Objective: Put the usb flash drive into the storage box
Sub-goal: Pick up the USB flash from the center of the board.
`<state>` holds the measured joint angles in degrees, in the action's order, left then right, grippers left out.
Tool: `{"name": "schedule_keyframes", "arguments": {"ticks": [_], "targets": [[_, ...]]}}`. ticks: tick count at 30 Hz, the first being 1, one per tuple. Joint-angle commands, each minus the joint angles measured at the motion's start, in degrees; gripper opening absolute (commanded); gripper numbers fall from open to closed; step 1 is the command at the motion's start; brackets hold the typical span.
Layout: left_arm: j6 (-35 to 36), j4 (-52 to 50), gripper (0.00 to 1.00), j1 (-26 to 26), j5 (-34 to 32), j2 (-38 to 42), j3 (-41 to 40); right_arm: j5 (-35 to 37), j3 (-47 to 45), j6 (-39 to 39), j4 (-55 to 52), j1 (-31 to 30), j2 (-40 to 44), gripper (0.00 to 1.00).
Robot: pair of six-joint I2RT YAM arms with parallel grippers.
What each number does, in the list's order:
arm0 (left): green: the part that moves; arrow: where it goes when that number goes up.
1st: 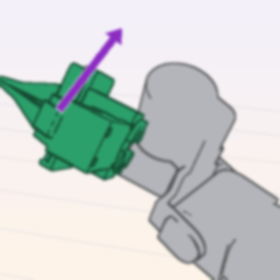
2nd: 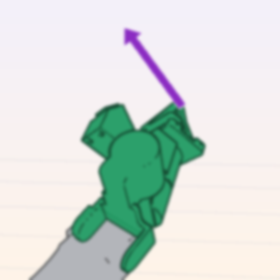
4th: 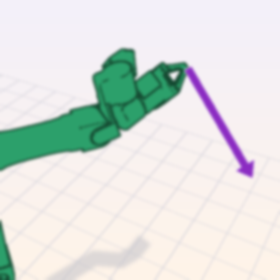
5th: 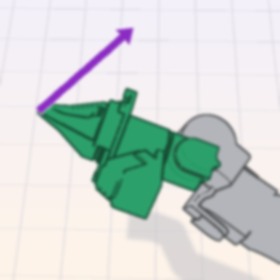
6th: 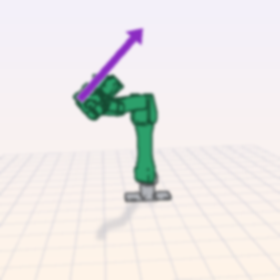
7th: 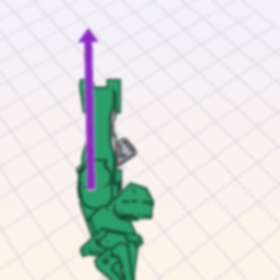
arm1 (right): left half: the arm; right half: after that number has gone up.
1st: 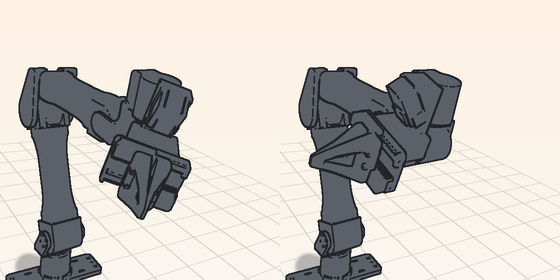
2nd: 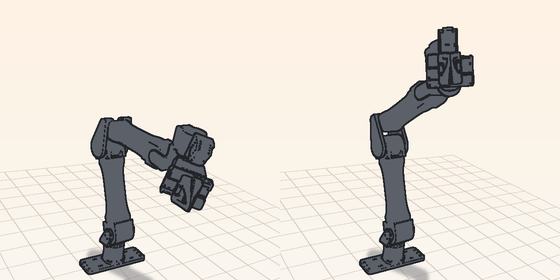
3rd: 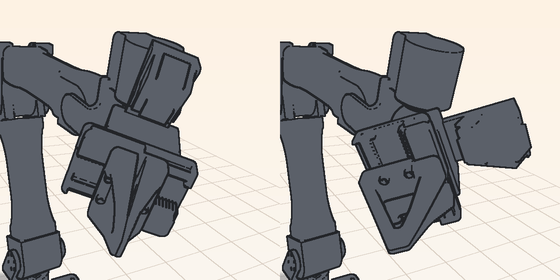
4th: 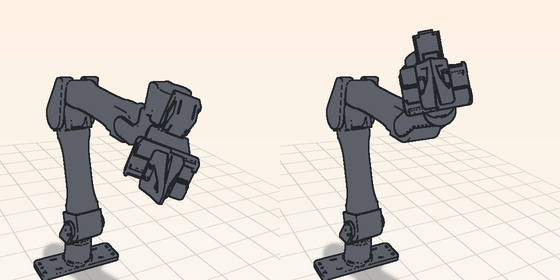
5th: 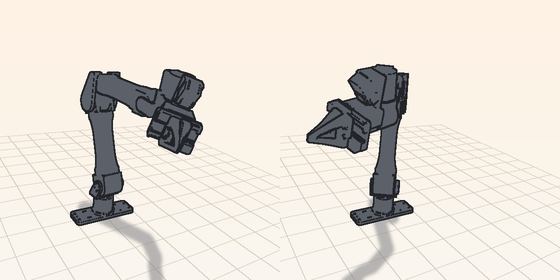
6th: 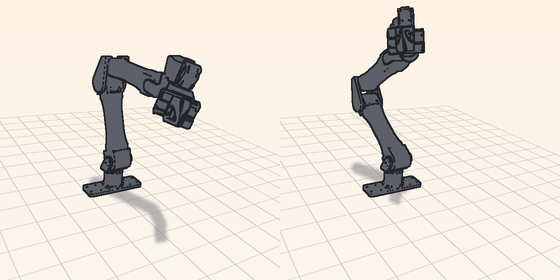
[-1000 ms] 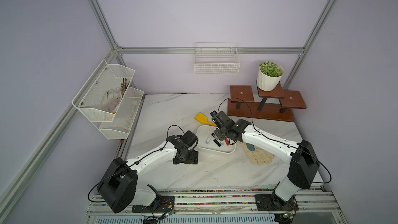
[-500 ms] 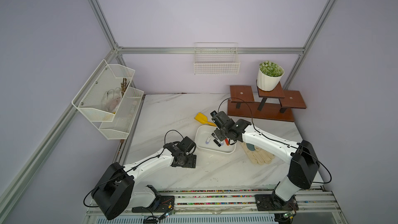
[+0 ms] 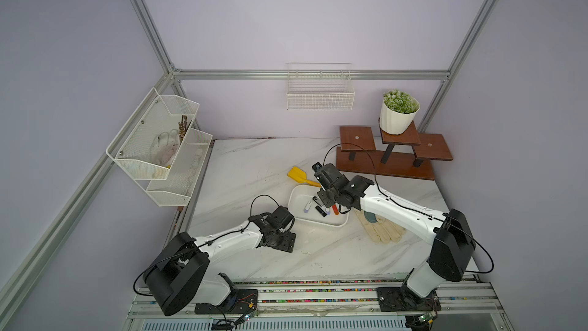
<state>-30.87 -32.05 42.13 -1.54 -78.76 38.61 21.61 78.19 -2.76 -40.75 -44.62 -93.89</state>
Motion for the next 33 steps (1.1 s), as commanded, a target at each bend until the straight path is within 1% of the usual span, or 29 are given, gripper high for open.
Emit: {"name": "schedule_keyframes", "arguments": {"ticks": [1, 6, 11, 13, 19, 24, 29, 33], "targets": [[-1.7, 1.5, 0.84, 1.4, 1.7, 0.2, -0.8, 0.6, 0.0, -0.9, -0.9, 0.4, 1.4, 0.23], [-3.7, -0.2, 0.79, 1.9, 2.3, 2.3, -1.8, 0.5, 0.1, -0.8, -0.9, 0.4, 1.4, 0.23], [-6.4, -2.9, 0.77, 3.2, 2.7, 4.9, -1.9, 0.3, 0.3, -0.7, -0.8, 0.4, 1.0, 0.23], [-6.9, -3.7, 0.75, 3.8, 2.3, 5.2, -1.8, 0.2, 0.3, -0.7, -0.7, 0.4, 0.9, 0.23], [-7.3, -6.4, 0.72, 4.2, -0.1, 2.3, 0.2, 0.2, 0.3, -0.5, -0.6, 0.3, 0.9, 0.23], [-8.6, -9.2, 0.71, 4.4, -4.5, -0.4, 2.5, 0.4, 0.3, -0.5, -0.7, 0.4, 1.5, 0.23], [-6.9, -7.8, 0.7, 5.0, -6.3, -0.5, 4.1, 0.5, -0.1, -0.6, -0.8, 0.4, 1.6, 0.23], [-4.8, -6.9, 0.63, 5.3, -6.1, -1.0, 4.9, 0.7, -0.1, -0.7, -0.8, 0.5, 1.7, 0.23]]}}
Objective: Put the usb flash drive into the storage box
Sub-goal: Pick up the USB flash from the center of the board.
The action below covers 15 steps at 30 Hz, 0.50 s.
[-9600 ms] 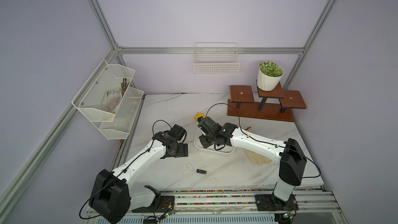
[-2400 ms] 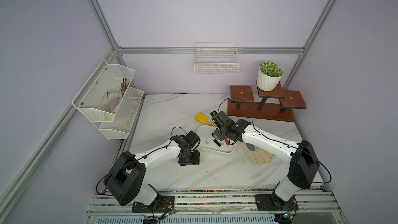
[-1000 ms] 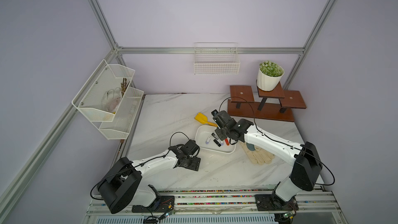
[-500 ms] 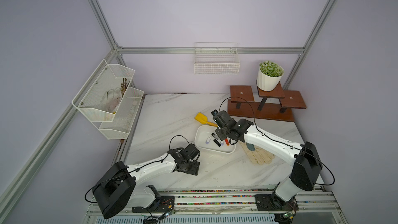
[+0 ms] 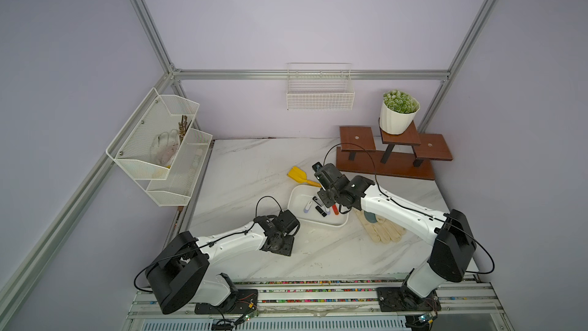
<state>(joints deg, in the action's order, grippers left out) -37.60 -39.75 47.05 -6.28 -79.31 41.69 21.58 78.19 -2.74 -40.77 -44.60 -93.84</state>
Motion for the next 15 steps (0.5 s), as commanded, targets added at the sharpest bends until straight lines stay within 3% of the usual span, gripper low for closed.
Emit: {"name": "schedule_keyframes", "arguments": {"ticks": [1, 10, 15], "targets": [[2.2, 0.8, 0.62, 0.4, -1.2, -0.9, 2.0, 0.8, -0.1, -0.7, -0.9, 0.5, 1.7, 0.23], [2.5, 0.2, 0.56, 0.4, 1.1, -5.5, 1.8, 1.3, -0.2, -0.7, -1.1, 0.6, 2.2, 0.23], [2.3, -1.2, 0.42, 0.3, -0.2, -4.1, 2.0, 1.0, -0.1, -0.8, -1.1, 0.7, 2.2, 0.23]]}}
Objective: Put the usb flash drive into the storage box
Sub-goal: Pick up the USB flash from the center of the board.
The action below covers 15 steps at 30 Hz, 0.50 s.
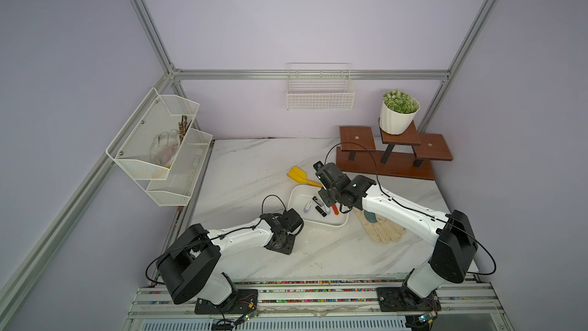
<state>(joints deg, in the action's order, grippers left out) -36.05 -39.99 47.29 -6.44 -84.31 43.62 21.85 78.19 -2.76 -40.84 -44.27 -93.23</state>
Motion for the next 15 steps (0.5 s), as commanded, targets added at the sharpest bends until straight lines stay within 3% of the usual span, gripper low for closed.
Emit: {"name": "schedule_keyframes", "arguments": {"ticks": [1, 15], "targets": [[0.7, -1.0, 0.4, 0.2, -0.1, 0.9, 0.2, 0.7, 0.0, -0.8, -1.0, 0.3, 1.5, 0.23], [0.8, -6.3, 0.05, 0.2, -0.9, -0.1, 3.1, 0.9, -0.3, -0.8, -1.1, 0.3, 1.9, 0.21]]}}
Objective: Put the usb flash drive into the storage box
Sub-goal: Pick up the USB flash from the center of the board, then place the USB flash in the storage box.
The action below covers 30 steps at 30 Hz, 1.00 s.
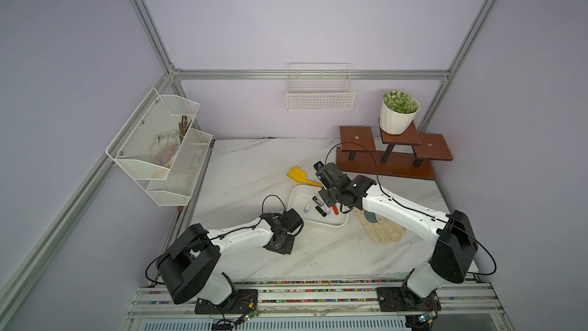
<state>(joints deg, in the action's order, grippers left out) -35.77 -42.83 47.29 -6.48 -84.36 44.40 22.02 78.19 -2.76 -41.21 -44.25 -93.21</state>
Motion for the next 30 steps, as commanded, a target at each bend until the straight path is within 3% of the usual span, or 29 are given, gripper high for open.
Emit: {"name": "schedule_keyframes", "arguments": {"ticks": [1, 10, 15, 20, 23, 30], "targets": [[0.4, -4.6, 0.02, 0.1, -1.1, 0.0, 3.2, 0.7, -0.3, -0.8, -0.8, 0.3, 1.9, 0.21], [2.2, -13.4, 0.0, -0.4, -2.4, 2.5, 11.8, 1.2, -0.5, -0.5, -0.6, 0.8, 2.1, 0.21], [8.1, -16.3, 0.0, -5.3, -3.1, 1.3, 22.2, 1.4, -0.6, -0.9, -0.6, 2.7, 2.5, 0.21], [16.6, -16.9, 0.0, -11.1, -2.3, -6.8, 37.3, 1.1, -1.0, -1.5, -0.5, 5.3, 3.8, 0.2], [20.4, -16.7, 0.0, -12.0, -0.9, -13.8, 44.8, 0.8, -1.3, -1.4, -0.6, 6.2, 4.4, 0.2], [21.9, -14.2, 0.0, -11.9, 2.5, -24.2, 50.2, 0.9, -1.6, -1.6, -1.0, 7.2, 6.4, 0.2]]}}
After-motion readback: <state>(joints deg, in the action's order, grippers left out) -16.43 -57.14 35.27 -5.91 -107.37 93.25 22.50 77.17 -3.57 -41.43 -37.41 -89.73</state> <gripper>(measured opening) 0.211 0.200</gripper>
